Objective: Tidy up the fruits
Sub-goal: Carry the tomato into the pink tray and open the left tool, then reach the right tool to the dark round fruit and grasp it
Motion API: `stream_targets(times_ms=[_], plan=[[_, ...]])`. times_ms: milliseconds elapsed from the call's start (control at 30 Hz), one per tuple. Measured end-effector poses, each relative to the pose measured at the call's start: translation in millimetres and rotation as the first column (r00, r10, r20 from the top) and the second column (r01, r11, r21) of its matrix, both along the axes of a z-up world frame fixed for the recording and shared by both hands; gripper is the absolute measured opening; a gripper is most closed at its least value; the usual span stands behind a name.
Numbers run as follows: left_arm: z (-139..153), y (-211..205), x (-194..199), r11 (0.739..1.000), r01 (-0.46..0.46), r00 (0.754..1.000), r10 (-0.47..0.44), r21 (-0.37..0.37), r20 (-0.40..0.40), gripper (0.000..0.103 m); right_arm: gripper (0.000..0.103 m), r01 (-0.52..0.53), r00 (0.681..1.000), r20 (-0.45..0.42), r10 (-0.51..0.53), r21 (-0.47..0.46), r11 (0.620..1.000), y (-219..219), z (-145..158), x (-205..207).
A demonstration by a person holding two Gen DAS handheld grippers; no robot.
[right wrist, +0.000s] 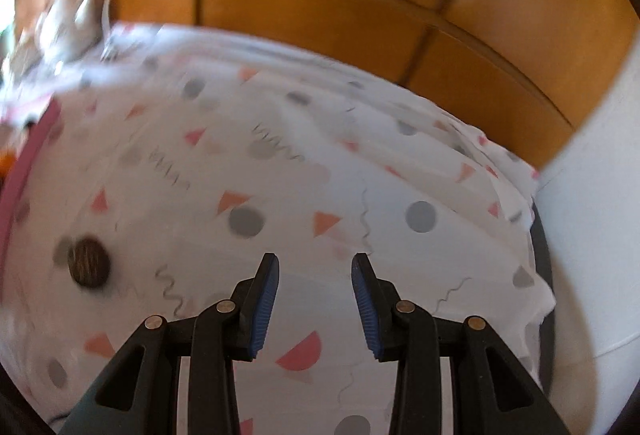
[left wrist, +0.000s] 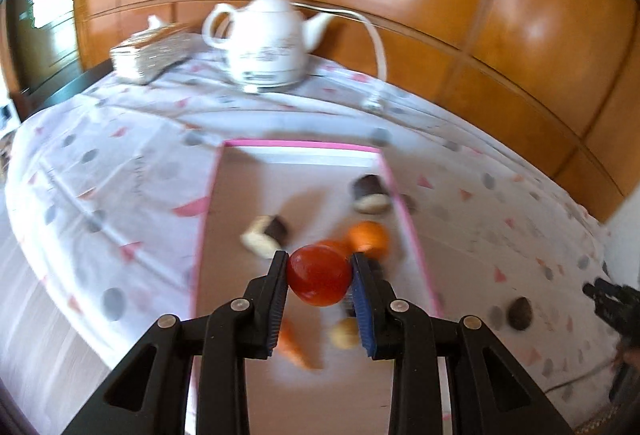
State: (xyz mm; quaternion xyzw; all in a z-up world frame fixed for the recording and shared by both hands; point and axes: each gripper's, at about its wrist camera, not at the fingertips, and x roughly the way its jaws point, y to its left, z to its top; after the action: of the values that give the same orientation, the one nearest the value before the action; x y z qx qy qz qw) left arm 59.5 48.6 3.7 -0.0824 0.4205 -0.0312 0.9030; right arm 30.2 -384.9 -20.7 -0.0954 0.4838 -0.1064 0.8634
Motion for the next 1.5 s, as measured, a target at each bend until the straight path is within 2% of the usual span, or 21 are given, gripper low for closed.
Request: stream_targets(times_ms=[133, 300, 700, 900, 1000, 1067, 1167, 1500], plan=[[-10.2, 16.5, -5.4, 0.999, -0.038, 0.999, 0.038, 0.013, -0.014, 0.031, 0.038, -0.022, 0.999, -0.043, 0.022, -0.004, 1.0, 3.9, -9.5, 1.2], [-22.5, 17.6, -7.8, 0.999, -0.049, 0.998, 0.049, 0.019, -0.029, 0.031, 0.038, -0.046, 0.996, -0.073, 0.045, -0.014, 0.999, 8.7, -18.7, 1.6], [-37.0, 24.1, -13.7, 0.997, -0.076, 0.996, 0.075, -0.009, -0.054, 0.031, 0.038, -0.072, 0.989, -0.129, 0.068, -0.025, 0.997, 21.9, -23.4, -5.1], [-40.0, 33.6, -15.5, 0.993, -0.114, 0.992, 0.112, -0.033, -0.065, 0.031, 0.038, -0.039, 0.986, -0.164, 0.033, -0.03, 0.999, 22.0, -28.3, -8.4], [-41.4, 35.8, -18.4, 0.992, -0.121, 0.991, 0.118, -0.04, -0.07, 0.032, 0.038, -0.014, 0.985, -0.172, 0.011, -0.016, 1.0, 20.6, -28.2, -10.5], [-41.5, 37.5, -20.8, 0.991, -0.127, 0.99, 0.124, -0.046, -0.067, 0.04, 0.038, -0.003, 0.985, -0.173, 0.002, -0.004, 1.0, 21.3, -27.6, -12.0], [-40.5, 39.7, -23.2, 0.989, -0.134, 0.989, 0.13, -0.055, -0.063, 0.041, 0.038, 0.004, 0.987, -0.163, 0.001, 0.032, 0.999, 25.7, -24.3, -13.4], [-31.2, 38.8, -31.3, 0.991, -0.125, 0.992, 0.124, -0.05, -0.023, 0.047, 0.038, -0.085, 0.988, -0.119, 0.101, 0.135, 0.987, 70.8, -19.8, -9.4]])
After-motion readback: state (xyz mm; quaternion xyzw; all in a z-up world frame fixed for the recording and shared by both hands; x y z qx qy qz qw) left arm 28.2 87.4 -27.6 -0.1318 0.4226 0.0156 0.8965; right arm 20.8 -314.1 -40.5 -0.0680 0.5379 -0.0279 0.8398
